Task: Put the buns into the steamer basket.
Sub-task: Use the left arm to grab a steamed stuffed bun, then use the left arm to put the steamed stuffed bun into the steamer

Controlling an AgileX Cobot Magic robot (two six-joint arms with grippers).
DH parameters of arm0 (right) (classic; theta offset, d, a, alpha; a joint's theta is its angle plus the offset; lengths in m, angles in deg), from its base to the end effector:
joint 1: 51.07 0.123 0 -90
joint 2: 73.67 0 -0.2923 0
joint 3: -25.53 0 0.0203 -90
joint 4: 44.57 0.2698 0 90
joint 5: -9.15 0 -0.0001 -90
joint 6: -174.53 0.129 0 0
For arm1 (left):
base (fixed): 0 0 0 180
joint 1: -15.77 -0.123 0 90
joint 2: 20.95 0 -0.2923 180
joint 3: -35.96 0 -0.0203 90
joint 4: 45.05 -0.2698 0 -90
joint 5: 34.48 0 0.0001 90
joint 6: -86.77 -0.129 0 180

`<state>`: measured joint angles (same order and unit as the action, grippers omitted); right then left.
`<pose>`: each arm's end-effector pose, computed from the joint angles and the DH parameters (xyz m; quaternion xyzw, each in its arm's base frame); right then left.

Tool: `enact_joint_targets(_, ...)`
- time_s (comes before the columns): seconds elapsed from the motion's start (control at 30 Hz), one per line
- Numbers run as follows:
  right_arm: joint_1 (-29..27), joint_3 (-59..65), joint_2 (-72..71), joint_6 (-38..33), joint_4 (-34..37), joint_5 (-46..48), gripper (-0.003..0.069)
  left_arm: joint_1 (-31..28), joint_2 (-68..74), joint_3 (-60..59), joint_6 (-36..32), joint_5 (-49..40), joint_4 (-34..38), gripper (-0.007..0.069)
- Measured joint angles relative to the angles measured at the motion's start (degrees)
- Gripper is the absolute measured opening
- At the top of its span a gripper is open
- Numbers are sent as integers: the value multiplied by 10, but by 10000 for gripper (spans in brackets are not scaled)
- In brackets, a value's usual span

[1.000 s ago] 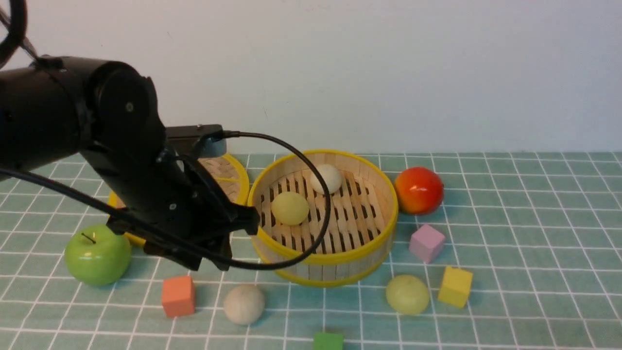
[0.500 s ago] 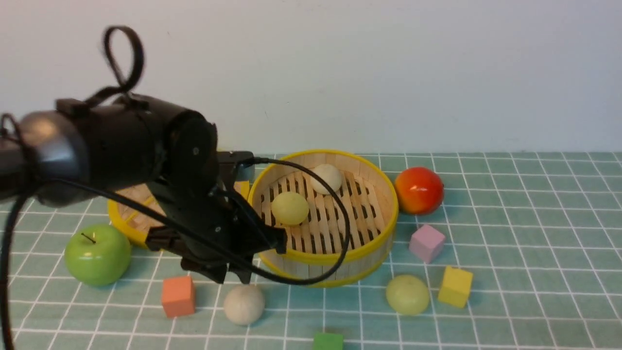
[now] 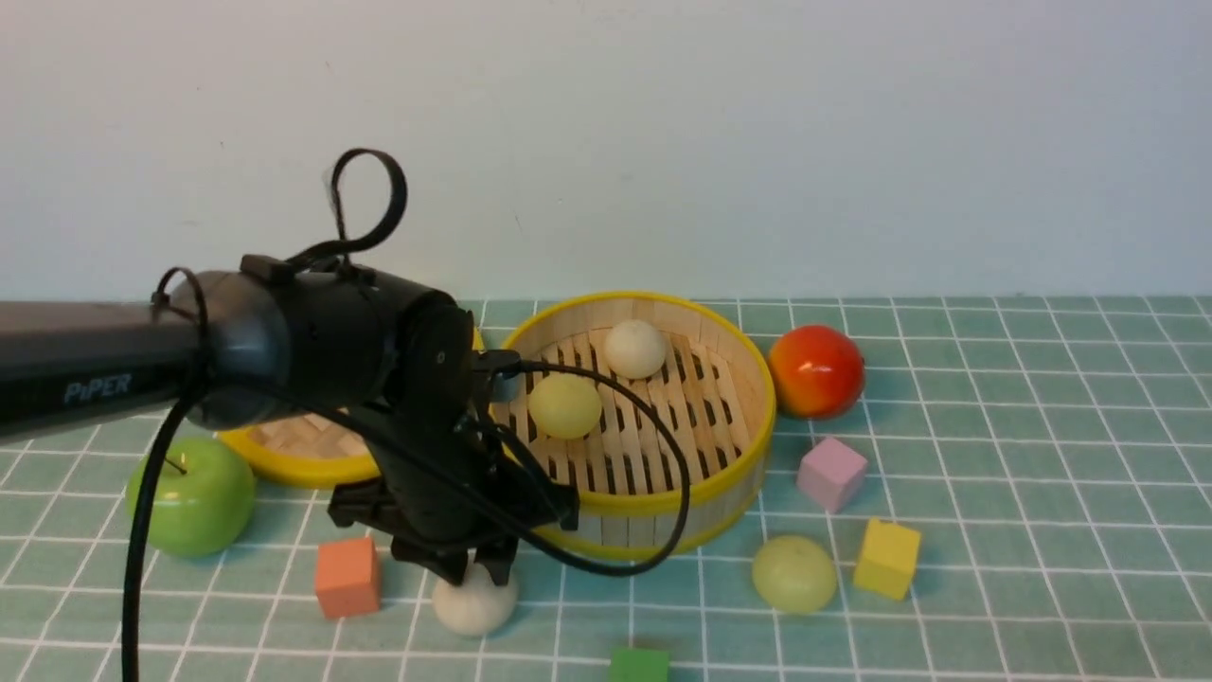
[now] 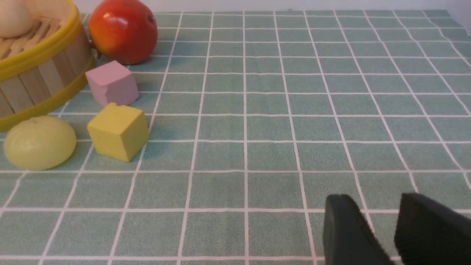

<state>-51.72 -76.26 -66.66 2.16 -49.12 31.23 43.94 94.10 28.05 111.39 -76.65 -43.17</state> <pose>0.1001 -0.0050 0.1631 0.0374 0.8042 0.0023 0.5932 0.3462 -0.1886 0.1334 0.0201 0.9913 -0.0687 0.1103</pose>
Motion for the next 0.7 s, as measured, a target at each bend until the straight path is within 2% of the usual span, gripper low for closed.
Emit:
enact_joint_targets(0.17,0,0,0,0,0,0,239,0,1,0,0,0,0,184)
enact_joint_targets(0.33,0,0,0,0,0,0,239,0,1,20,0,-41,-7,8)
enact_joint_targets(0.43,0,0,0,0,0,0,239,0,1,57,-3,-93,-12,-7)
enact_joint_targets(0.53,0,0,0,0,0,0,239,0,2,164,-13,-190,-23,-7)
enact_joint_targets(0.7,0,0,0,0,0,0,239,0,3,297,-14,-203,-7,-7)
